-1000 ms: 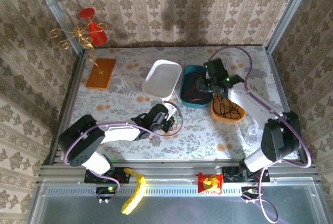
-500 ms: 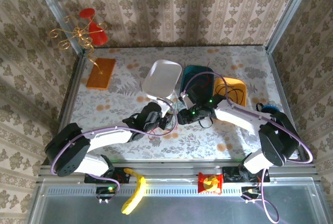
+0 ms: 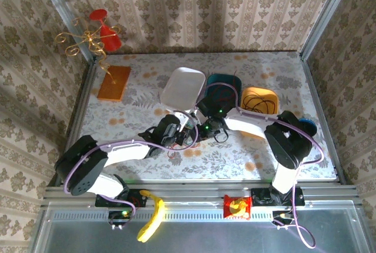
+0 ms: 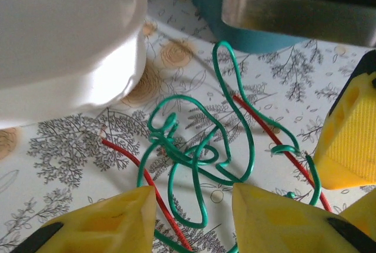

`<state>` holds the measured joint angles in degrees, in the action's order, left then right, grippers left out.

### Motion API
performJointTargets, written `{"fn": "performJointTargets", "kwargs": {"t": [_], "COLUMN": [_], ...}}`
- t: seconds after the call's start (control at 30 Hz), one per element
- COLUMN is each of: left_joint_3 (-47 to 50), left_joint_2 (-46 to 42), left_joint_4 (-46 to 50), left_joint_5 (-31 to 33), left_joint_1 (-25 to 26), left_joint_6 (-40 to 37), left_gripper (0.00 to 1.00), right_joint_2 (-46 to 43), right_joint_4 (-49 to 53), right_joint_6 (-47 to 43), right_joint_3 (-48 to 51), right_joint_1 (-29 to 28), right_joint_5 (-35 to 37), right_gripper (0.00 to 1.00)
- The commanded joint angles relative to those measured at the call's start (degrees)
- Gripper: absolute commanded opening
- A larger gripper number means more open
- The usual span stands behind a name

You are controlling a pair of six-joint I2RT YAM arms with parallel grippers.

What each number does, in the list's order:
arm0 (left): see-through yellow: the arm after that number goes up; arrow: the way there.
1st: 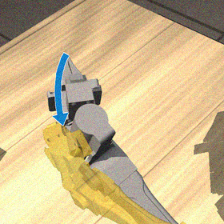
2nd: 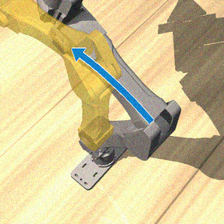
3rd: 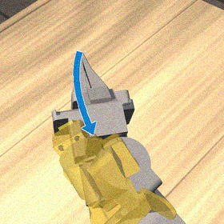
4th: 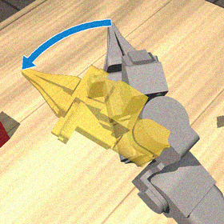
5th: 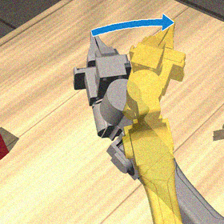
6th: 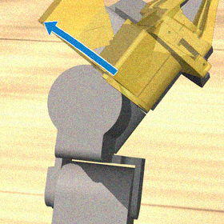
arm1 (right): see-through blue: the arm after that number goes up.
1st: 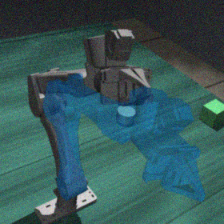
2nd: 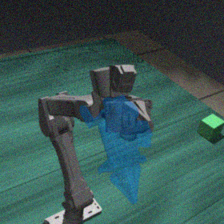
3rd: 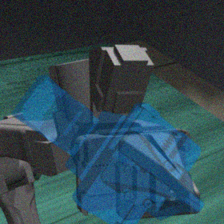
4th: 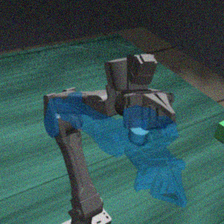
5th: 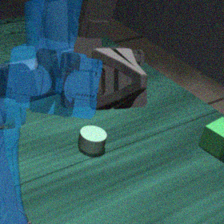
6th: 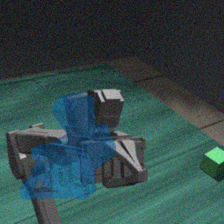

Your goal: Untangle the cables

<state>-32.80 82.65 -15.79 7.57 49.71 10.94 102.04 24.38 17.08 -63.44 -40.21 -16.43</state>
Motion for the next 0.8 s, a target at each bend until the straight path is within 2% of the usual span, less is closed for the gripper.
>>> {"fn": "performJointTargets", "kwargs": {"t": [0.0,0.53,0.77], "left_joint_3": [-2.51,-5.04,-5.35], "left_joint_2": [2.00,9.80,10.38], "left_joint_4": [-0.89,-3.36,-3.05], "left_joint_5": [0.11,0.76,0.95], "left_joint_1": [-0.32,0.06,0.46], "left_joint_6": [0.04,1.71,1.89], "left_gripper": [0.40,0.36,0.35], "right_joint_2": [1.51,-1.84,1.45], "right_joint_4": [0.98,0.25,0.44], "right_joint_6": [0.49,0.52,0.97], "right_joint_3": [-0.42,3.49,1.55], "right_joint_1": [-0.48,-0.53,-2.16], "right_joint_5": [3.12,6.82,9.14], "right_gripper": [0.41,0.40,0.38]}}
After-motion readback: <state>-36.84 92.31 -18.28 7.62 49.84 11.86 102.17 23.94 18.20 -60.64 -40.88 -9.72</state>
